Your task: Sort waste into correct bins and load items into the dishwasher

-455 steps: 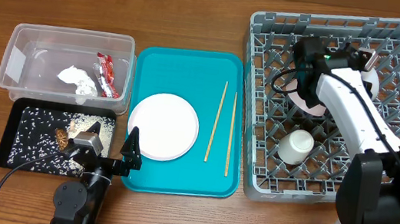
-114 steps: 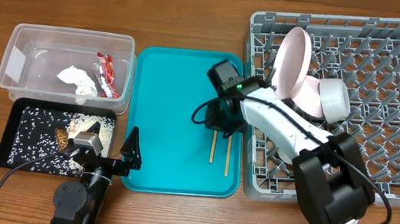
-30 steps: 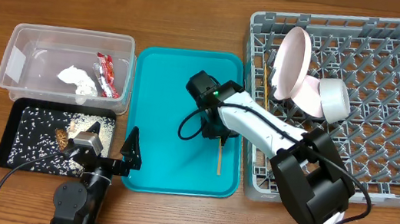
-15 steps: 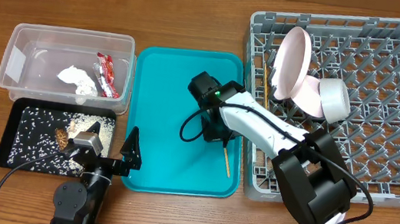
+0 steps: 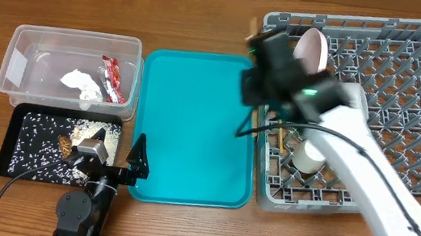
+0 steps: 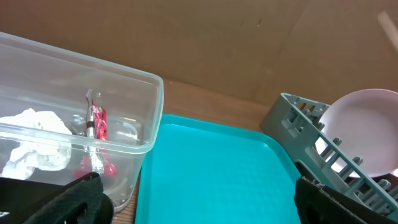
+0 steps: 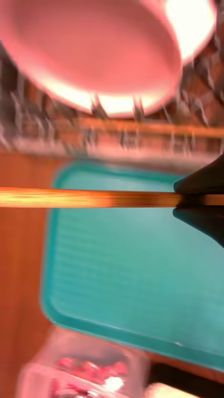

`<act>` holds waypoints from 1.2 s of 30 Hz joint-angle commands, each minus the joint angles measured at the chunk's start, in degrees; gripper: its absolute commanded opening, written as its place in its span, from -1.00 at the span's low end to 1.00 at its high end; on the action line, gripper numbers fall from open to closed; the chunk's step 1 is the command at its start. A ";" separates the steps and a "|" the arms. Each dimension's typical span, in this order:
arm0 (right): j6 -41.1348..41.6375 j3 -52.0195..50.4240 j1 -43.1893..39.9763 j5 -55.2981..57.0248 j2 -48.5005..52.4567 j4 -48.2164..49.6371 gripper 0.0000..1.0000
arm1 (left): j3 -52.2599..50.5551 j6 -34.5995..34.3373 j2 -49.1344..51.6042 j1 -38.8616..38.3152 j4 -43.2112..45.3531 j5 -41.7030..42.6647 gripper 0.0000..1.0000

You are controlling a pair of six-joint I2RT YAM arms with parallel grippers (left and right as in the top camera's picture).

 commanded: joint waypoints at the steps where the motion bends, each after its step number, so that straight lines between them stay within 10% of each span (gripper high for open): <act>1: -3.61 -1.40 -5.09 0.72 1.92 0.48 -0.92 | -0.20 -0.94 -0.50 0.57 -0.15 -0.17 1.00; 14: -4.37 -5.14 -6.80 -1.86 11.34 1.73 -0.88 | -0.20 -0.94 -0.50 0.57 -0.15 -0.15 1.00; 18: -2.10 -4.70 -6.49 -0.63 11.13 -0.09 -0.03 | -0.20 -0.94 -0.50 0.57 -0.15 -0.15 1.00; 33: -1.99 -4.37 3.98 -5.33 -10.64 -2.03 0.36 | -0.20 -0.94 -0.50 0.57 -0.15 -0.15 1.00; 35: -1.99 -4.37 6.93 -5.33 -14.64 -2.08 0.58 | -0.20 -0.94 -0.50 0.57 -0.15 -0.17 1.00; 36: -1.97 -4.37 7.96 -5.35 -16.00 -2.08 1.00 | -0.20 -0.96 -0.50 0.57 -0.15 -0.17 1.00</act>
